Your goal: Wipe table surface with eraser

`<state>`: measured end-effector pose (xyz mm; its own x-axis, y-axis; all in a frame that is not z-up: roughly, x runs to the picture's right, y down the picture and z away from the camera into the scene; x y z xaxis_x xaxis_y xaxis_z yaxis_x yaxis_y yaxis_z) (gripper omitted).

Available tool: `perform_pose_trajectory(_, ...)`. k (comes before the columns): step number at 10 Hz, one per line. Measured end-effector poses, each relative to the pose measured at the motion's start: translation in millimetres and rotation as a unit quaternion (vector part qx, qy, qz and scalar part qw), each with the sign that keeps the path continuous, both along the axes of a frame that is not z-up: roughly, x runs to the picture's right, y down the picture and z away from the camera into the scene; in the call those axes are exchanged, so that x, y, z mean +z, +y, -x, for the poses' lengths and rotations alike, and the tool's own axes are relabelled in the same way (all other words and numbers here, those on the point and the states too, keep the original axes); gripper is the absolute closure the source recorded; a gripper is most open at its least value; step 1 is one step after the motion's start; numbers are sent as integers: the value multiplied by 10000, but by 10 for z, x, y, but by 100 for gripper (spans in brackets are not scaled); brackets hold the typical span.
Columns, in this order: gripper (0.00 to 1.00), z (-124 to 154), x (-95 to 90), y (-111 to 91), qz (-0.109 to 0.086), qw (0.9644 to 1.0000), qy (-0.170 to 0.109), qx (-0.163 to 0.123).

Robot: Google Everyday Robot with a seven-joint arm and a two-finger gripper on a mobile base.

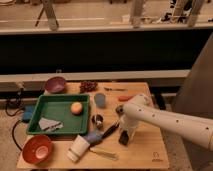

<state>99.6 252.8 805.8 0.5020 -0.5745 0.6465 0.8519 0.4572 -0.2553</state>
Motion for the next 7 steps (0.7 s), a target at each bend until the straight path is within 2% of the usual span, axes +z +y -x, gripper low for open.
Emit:
perform_pose_trajectory(3, 99, -99, -62, 108, 111, 9999, 77, -95)
perform_pose_trajectory(6, 99, -464, -327, 288, 196, 9992, 348, 23)
perform_pose_trajectory(7, 99, -624, -455, 403, 244, 9985, 467, 128)
